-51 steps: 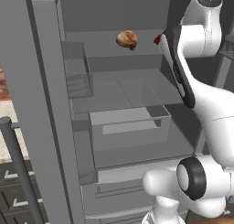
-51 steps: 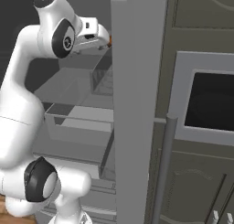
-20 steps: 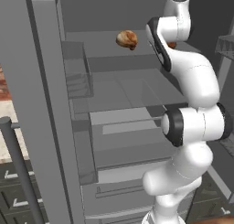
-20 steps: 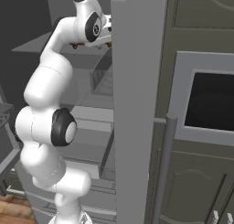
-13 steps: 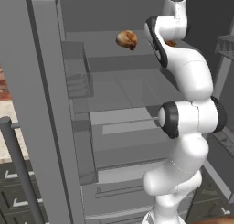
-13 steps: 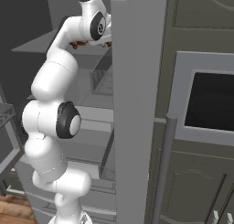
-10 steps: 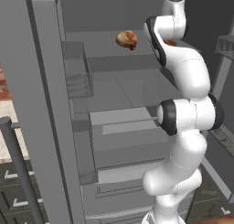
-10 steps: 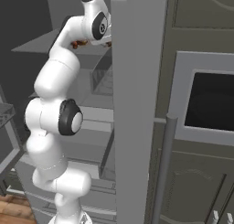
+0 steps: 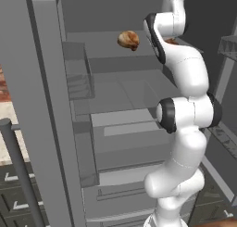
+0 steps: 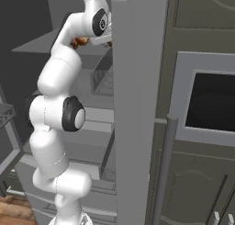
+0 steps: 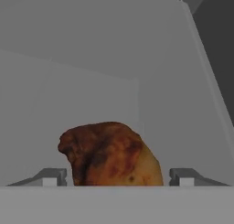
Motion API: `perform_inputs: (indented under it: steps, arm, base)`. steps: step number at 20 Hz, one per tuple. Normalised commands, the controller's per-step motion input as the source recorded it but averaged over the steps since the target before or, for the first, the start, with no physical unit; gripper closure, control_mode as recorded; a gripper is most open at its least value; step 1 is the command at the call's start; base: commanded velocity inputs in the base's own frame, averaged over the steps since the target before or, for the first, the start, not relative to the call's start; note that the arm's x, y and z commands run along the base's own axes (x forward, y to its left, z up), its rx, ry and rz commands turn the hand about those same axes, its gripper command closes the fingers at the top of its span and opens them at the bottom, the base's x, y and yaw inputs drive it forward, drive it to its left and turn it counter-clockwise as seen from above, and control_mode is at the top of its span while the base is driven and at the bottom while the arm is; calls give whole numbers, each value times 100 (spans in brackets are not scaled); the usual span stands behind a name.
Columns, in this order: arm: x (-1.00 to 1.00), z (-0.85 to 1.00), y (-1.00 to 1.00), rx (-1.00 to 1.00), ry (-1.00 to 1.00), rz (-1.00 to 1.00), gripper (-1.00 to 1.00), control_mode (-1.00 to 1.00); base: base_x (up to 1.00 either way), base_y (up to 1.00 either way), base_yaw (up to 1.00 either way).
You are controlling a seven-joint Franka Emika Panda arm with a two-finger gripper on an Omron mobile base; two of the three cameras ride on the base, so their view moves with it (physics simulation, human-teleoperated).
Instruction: Gather the avocado and squash from the fridge and place them on a tray on the dining counter. Then gather the chicken drumsticks from the fridge and place them on the other tray.
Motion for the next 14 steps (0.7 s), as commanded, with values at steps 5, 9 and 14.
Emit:
perform_inputs:
  steps: [5,9,14]
  arm:
    - [-29,-23,0,-1,-1,-1,100,-100]
    - [-55,0,6,-1,-15,0,100,-100]
    - [-64,-2,26,-3,-13,0,100,-100]
  base:
    - [0,0,0]
    - [0,0,0]
    - [0,0,0]
